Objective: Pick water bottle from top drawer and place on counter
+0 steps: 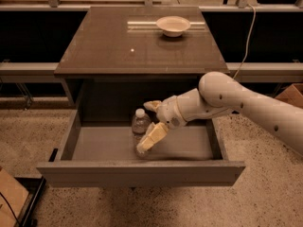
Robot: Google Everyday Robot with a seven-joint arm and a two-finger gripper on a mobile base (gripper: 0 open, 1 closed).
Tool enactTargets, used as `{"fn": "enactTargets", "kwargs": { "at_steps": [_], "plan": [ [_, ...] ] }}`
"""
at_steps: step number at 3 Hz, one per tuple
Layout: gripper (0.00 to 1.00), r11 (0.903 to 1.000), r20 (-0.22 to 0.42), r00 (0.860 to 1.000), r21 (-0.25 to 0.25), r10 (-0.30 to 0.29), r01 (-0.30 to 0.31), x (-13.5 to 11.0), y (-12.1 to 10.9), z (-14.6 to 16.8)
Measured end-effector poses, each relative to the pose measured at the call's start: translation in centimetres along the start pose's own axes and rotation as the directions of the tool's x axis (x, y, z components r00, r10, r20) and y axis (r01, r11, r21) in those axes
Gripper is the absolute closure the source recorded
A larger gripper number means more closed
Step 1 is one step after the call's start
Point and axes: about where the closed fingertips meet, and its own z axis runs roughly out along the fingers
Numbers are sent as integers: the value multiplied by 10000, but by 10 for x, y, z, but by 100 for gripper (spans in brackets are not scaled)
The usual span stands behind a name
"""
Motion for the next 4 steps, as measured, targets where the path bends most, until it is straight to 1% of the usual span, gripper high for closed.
{"fn": "enactTargets", "kwargs": {
  "at_steps": [1,2,3,4],
  "plan": [
    [19,9997,461,9987,-111,227,-222,-3,1,7],
    [42,9999,789,9968,65,125,-131,-15,-1,-4],
    [65,9993,831,9965,360,2,-32,-27,-4,-23],
    [88,9948,744,9956,885,-568,502,-55,-1,-65]
  ]
}}
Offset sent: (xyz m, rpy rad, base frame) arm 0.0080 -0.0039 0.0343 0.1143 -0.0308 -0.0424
